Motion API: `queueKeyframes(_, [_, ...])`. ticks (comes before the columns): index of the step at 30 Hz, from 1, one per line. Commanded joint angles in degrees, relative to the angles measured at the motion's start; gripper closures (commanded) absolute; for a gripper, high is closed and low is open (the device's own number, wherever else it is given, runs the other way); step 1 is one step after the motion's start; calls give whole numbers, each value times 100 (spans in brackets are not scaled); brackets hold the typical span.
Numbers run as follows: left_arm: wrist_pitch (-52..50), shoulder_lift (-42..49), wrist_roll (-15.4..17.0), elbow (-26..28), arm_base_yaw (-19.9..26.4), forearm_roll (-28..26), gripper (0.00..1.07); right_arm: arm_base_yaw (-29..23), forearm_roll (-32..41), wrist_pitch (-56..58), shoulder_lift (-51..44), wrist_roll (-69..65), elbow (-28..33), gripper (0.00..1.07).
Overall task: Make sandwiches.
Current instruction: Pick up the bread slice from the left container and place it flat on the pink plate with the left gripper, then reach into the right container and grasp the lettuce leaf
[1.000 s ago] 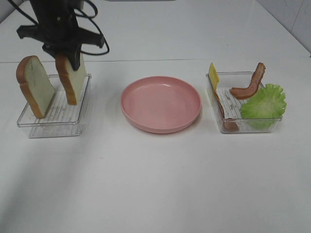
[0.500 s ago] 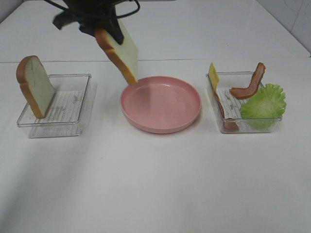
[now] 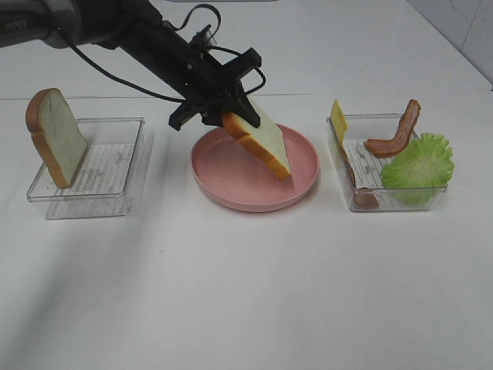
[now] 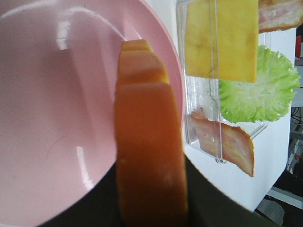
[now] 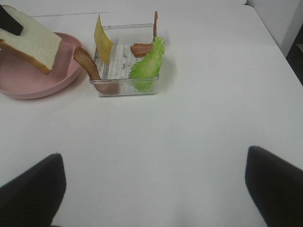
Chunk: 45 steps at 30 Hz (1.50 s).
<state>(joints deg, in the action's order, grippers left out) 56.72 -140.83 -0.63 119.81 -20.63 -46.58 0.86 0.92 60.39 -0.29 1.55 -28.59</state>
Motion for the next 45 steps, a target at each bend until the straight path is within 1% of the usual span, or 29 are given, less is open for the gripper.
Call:
queueKeyframes(1, [-229,-138,-57,6,-132,-109,107,11,-6,-17,-92,52,-11,9])
queueKeyframes(11, [-424,-401,-11,6,-218,-74,104,11,-6,-17,-92,52,-11,9])
queueKeyframes(13, [-435,-401,-11,6,-218,-74,97,11,-6,-17,-92,52,-11,9])
queueKeyframes(14, [-435,-401,-11,6,-218,-74,97,11,-6,-17,-92,52,-11,9])
queueKeyframes(15, [-424,-401,-6,6,-218,-46,88,11,-6,-17,-92,52,-11,9])
queueKeyframes(16, [-424,-401,-6,6,-218,-46,88,11,-6,-17,-92,52,-11,9])
queueKeyframes(17, [-407,-378,63,6,-218,-29,74,11,-6,-17,-92,52,-11,9])
queueKeyframes(18, [-384,-350,132,6,-218,-29,64,11,-6,-17,-92,52,-11,9])
queueKeyframes(19, [-384,-350,132,6,-218,-29,64,11,-6,-17,-92,52,-11,9])
queueKeyframes(20, [-395,-275,160,6,-218,63,44,11,-6,-17,-92,52,-11,9])
queueKeyframes(21, [-401,-183,166,29,-235,258,28,11,-6,-17,-92,52,-11,9])
queueKeyframes(22, [-401,-183,166,29,-235,258,28,11,-6,-17,-92,52,-11,9])
queueKeyframes(23, [-401,-138,223,63,-241,447,22,11,-6,-17,-92,52,-11,9])
queueKeyframes(24, [-401,-138,223,63,-241,447,22,11,-6,-17,-92,52,-11,9])
queueKeyframes(25, [-332,-57,430,160,-241,888,16,11,6,-17,-92,52,-11,9])
queueKeyframes(26, [-183,-6,642,304,-252,1335,16,11,6,-17,-92,52,-11,9])
queueKeyframes(27, [-183,-6,642,304,-252,1335,16,11,6,-17,-92,52,-11,9])
queueKeyframes(28, [-46,0,733,418,-252,1570,16,11,6,-17,-92,52,-11,9])
queueKeyframes(29, [344,0,957,693,-264,1994,16,11,6,-17,-92,52,-11,9])
queueKeyframes(32, [579,0,1060,825,-269,2263,16,11,6,-17,-92,52,-11,9])
queueKeyframes(33, [1054,0,1197,1083,-269,2767,16,11,6,-17,-92,52,-11,9])
queueKeyframes(34, [1054,0,1197,1083,-269,2767,16,11,6,-17,-92,52,-11,9])
queueKeyframes(35, [1427,0,1215,1335,-281,3111,16,11,6,-17,-92,52,-11,9])
queueKeyframes(37, [1599,0,1215,1484,-281,3214,16,11,6,-17,-92,52,-11,9])
queueKeyframes(39, [1639,115,1163,1896,-281,3409,16,11,6,-17,-92,52,-11,9])
queueKeyframes(41, [1639,166,1134,1960,-281,3501,16,11,6,-17,-92,52,-11,9])
queueKeyframes(42, [1639,321,1094,1977,-241,3873,16,11,6,-17,-92,52,-11,9])
queueKeyframes(43, [1639,321,1094,1977,-241,3873,16,11,6,-17,-92,52,-11,9])
queueKeyframes(45, [1639,602,1014,1977,-23,4418,16,11,6,-17,-92,52,-11,9])
